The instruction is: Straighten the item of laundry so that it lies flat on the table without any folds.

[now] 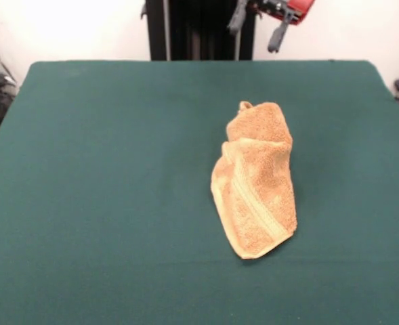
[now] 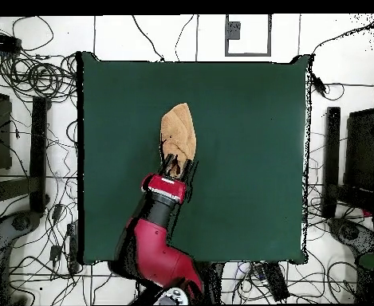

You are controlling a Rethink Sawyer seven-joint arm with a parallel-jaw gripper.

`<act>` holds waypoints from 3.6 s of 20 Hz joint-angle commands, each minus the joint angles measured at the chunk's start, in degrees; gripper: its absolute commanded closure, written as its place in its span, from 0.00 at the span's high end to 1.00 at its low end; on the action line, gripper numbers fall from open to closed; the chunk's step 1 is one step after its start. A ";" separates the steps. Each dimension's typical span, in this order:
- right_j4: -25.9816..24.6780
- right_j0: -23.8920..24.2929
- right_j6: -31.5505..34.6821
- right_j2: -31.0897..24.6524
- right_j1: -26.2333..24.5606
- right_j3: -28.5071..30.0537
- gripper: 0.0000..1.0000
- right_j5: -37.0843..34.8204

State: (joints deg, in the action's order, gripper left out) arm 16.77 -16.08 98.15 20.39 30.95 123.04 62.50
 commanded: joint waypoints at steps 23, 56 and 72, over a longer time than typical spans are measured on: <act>-29.76 24.50 12.31 -30.59 -7.80 -9.81 1.00 -35.70; 0.40 0.26 9.46 -3.38 -3.94 -5.90 0.00 -16.17; -13.63 12.22 -6.01 -3.97 9.68 -15.40 0.00 -64.09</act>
State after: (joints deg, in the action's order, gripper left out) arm 6.46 -6.05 98.15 17.91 35.97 115.79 23.98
